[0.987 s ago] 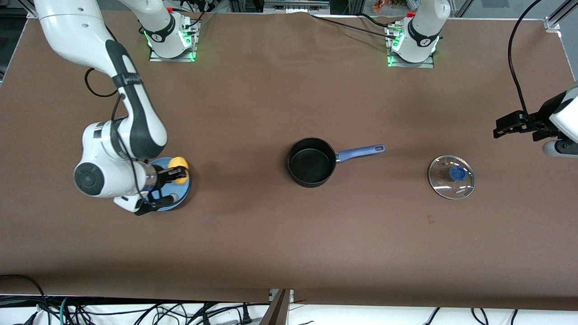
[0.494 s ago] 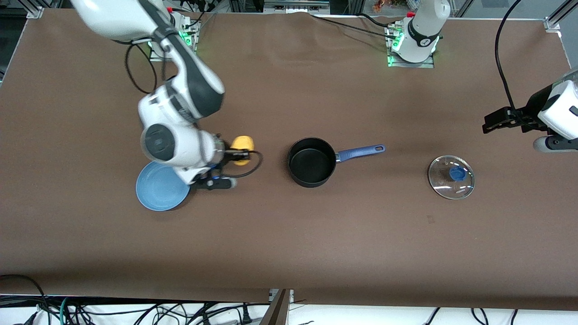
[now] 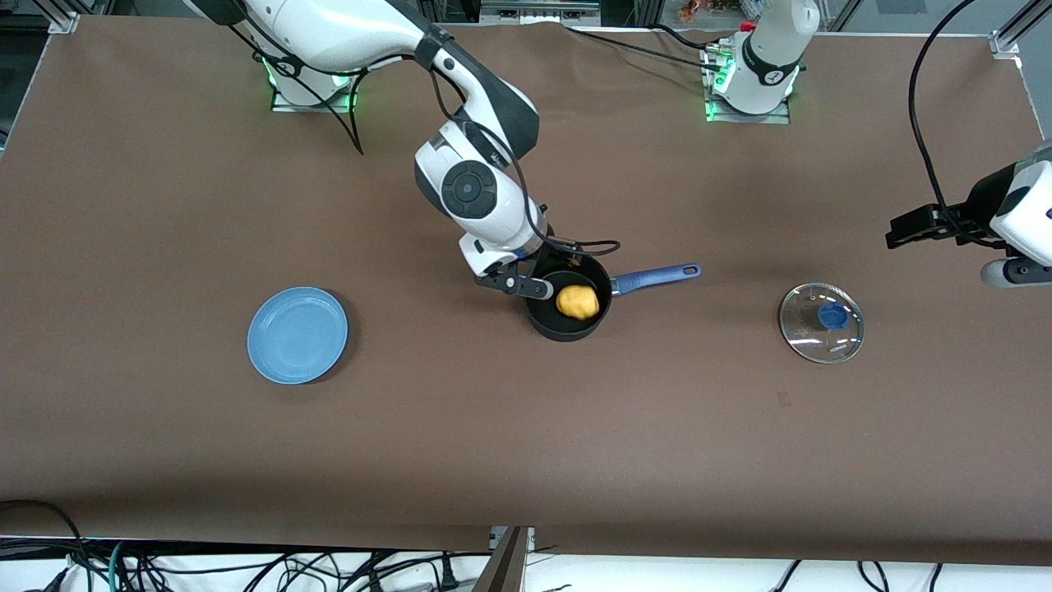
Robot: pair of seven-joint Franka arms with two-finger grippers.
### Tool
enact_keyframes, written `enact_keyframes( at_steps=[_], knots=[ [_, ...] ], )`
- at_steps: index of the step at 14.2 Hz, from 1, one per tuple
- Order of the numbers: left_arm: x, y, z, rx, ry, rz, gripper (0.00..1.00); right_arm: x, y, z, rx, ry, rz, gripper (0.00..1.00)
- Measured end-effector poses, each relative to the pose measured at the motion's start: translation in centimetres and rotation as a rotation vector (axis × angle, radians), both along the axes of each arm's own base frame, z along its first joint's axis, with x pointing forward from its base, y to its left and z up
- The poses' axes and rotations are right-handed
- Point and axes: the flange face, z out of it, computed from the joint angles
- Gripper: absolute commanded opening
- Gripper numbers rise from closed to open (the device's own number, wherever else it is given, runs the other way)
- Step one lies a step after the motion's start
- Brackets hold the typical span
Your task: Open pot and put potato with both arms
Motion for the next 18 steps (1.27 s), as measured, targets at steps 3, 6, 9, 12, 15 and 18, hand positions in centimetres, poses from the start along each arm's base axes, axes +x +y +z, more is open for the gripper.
enact_keyframes(
  at_steps=[3,6,9,12,15,18],
  knots=[
    [0.0,0.1,0.0,0.000,0.000,0.002,1.00,1.7,-1.1,1.3,0.004,-0.034,-0.023,1.00],
    [0.1,-0.5,-0.1,-0.002,-0.002,-0.009,1.00,5.6,-6.1,5.0,-0.025,-0.066,-0.065,1.00],
    [0.6,-0.9,0.1,-0.003,-0.010,-0.016,1.00,8.6,-13.9,9.1,-0.129,-0.069,0.012,1.00],
    [0.9,-0.8,0.0,-0.003,-0.011,-0.014,1.00,9.2,-21.5,14.0,-0.211,-0.035,0.132,1.00],
    [1.0,-0.3,0.0,-0.003,-0.011,-0.006,1.00,7.5,-27.1,20.7,-0.241,-0.002,0.188,1.00],
    [1.1,-1.0,0.2,-0.004,-0.017,-0.017,1.00,4.1,-33.4,27.4,-0.232,0.001,0.231,1.00]
  ],
)
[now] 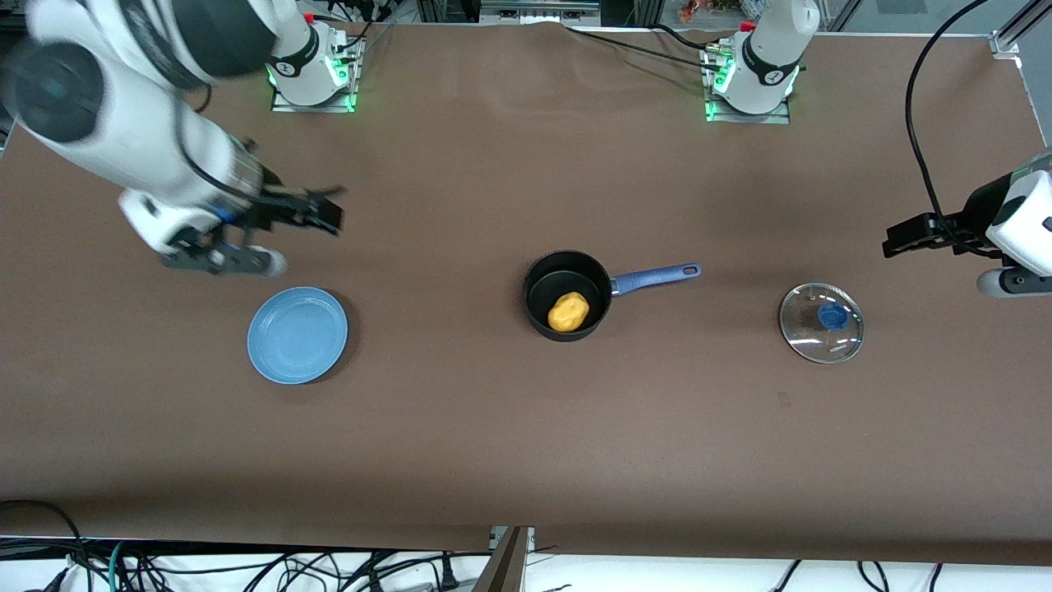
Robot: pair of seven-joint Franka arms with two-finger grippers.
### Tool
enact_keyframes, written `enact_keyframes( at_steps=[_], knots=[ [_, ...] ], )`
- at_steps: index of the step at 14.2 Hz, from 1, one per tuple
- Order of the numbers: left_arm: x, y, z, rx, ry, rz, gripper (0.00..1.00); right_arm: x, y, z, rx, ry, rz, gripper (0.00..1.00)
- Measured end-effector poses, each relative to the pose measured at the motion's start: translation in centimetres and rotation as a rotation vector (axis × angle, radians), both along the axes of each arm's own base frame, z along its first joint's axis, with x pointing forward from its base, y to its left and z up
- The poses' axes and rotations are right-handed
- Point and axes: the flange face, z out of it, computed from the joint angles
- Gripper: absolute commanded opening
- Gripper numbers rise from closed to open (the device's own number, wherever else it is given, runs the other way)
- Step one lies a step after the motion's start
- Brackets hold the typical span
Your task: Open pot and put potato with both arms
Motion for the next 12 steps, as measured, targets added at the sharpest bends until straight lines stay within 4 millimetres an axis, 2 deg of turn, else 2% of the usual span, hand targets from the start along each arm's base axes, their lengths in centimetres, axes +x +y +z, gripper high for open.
enact_keyframes(
  at_steps=[1,3,5,7,12],
  knots=[
    [0.0,-0.1,0.1,0.000,-0.002,-0.002,1.00,-1.3,-2.4,1.6,0.011,0.001,0.012,1.00],
    [0.1,-0.2,0.1,-0.001,-0.004,-0.003,1.00,-3.5,-7.2,3.0,0.017,-0.004,0.048,1.00],
    [0.1,-0.2,0.1,-0.001,-0.004,-0.003,1.00,-5.2,-10.0,3.4,-0.009,-0.010,0.085,1.00],
    [0.1,-0.2,0.1,-0.001,-0.004,-0.003,1.00,-5.8,-10.8,3.5,-0.015,-0.012,0.118,1.00],
    [0.1,-0.2,0.2,-0.001,-0.005,-0.003,1.00,-5.3,-11.6,4.1,-0.032,-0.051,0.137,1.00]
  ],
)
